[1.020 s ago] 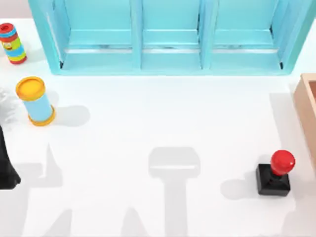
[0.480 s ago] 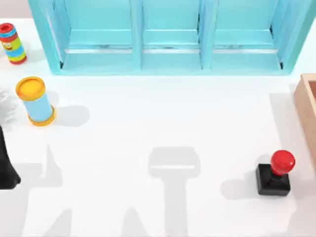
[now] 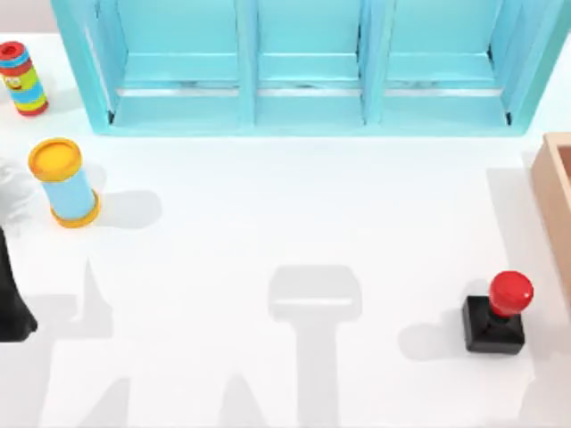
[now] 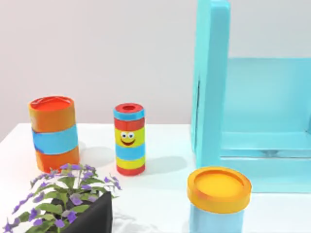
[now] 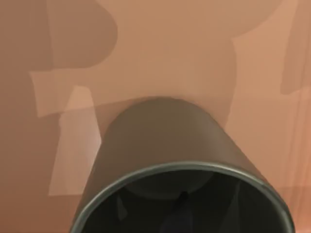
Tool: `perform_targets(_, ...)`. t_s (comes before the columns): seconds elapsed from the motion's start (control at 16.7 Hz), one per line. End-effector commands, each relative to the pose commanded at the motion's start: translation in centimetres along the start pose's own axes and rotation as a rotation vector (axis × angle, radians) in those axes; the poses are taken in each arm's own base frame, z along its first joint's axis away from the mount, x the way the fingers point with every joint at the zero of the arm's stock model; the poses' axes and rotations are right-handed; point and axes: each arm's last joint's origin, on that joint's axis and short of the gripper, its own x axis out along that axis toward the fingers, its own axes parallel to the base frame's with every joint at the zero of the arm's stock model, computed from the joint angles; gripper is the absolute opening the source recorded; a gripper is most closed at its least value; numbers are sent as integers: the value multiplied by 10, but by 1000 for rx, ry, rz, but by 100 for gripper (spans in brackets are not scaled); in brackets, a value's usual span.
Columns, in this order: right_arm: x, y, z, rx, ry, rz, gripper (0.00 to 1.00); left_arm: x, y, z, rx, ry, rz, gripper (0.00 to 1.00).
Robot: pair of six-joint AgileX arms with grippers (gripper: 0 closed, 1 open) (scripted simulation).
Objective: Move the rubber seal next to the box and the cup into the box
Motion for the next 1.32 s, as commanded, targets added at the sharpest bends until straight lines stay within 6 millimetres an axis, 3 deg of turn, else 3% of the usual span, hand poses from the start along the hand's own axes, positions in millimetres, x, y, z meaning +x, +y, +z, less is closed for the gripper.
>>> perform_targets(0.12, 0, 0, 0, 0, 0, 0, 98, 0, 0, 0, 0, 0, 0, 100)
perform_targets(0.18, 0, 0, 0, 0, 0, 0, 100, 0, 0, 0, 0, 0, 0, 100)
perform_targets(0.78, -7, -1, 1, 2, -13, -14, 100, 0, 0, 0, 0, 0, 0, 100)
perform_targets(0.9, -32, -3, 3, 12, -61, -62, 100, 0, 0, 0, 0, 0, 0, 100)
perform_targets(1.14, -108, -6, 1, 40, -198, -169, 100, 0, 0, 0, 0, 0, 0, 100)
perform_targets(1.32, -130, -5, -2, 27, -185, -155, 100, 0, 0, 0, 0, 0, 0, 100)
